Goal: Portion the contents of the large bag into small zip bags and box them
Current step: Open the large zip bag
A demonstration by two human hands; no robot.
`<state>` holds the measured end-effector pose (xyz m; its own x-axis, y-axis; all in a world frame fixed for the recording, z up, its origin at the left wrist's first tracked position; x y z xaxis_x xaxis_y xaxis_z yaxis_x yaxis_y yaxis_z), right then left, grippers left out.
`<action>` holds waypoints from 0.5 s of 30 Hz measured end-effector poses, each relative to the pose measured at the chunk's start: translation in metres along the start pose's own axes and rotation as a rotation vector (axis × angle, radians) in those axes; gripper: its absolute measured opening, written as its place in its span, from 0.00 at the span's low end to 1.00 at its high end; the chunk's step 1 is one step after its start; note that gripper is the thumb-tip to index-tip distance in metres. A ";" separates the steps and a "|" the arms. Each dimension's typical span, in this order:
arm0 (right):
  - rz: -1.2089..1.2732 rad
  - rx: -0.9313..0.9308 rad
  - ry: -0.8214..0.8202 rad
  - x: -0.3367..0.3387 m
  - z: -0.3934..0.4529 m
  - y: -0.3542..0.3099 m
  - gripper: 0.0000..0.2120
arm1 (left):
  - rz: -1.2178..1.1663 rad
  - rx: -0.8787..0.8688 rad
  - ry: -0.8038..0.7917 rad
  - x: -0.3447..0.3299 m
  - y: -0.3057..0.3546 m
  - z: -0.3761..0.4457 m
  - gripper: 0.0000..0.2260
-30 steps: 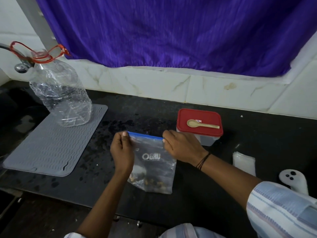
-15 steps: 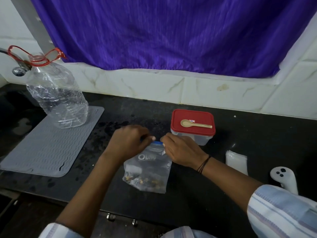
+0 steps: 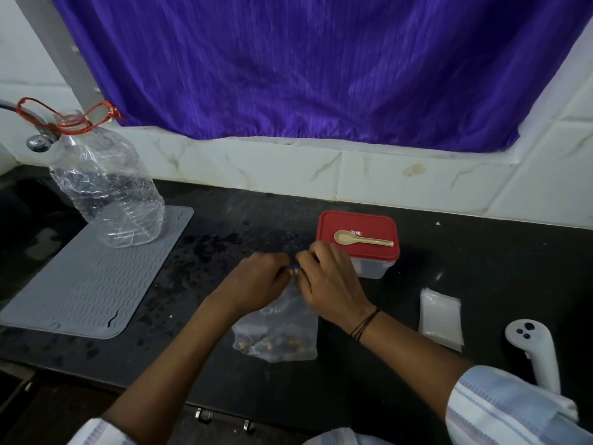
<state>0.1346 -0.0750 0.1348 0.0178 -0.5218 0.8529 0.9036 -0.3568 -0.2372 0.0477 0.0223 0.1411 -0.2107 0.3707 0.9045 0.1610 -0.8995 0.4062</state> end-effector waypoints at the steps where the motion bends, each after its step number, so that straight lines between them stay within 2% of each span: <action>1: -0.028 -0.066 0.002 0.000 0.000 0.000 0.09 | -0.020 0.051 0.021 0.000 -0.001 -0.001 0.11; 5: -0.019 -0.290 -0.016 0.006 0.000 -0.003 0.14 | -0.142 0.204 0.148 0.003 -0.001 -0.006 0.16; 7: 0.056 -0.357 -0.111 0.006 0.005 -0.005 0.17 | -0.217 0.274 0.223 0.006 0.002 -0.010 0.16; 11: 0.525 -0.572 -0.400 -0.007 0.007 -0.007 0.19 | -0.478 0.372 0.299 0.003 0.007 -0.019 0.14; 15: 0.815 -0.709 -0.475 -0.014 -0.004 -0.008 0.23 | -0.872 0.412 0.360 -0.013 0.012 -0.024 0.12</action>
<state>0.1257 -0.0679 0.1232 0.7723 -0.5074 0.3823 0.1147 -0.4805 -0.8695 0.0287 0.0011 0.1313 -0.6786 0.7043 0.2085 0.1176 -0.1761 0.9773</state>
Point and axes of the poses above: each hand's wrist, its own z-axis towards the middle knuckle, its own x-axis out of the back of the hand, y = z × x, the point moved 6 cm from there along z, towards the middle knuckle, and after that the axes turned 11 degrees about -x, right-handed, at the moved point
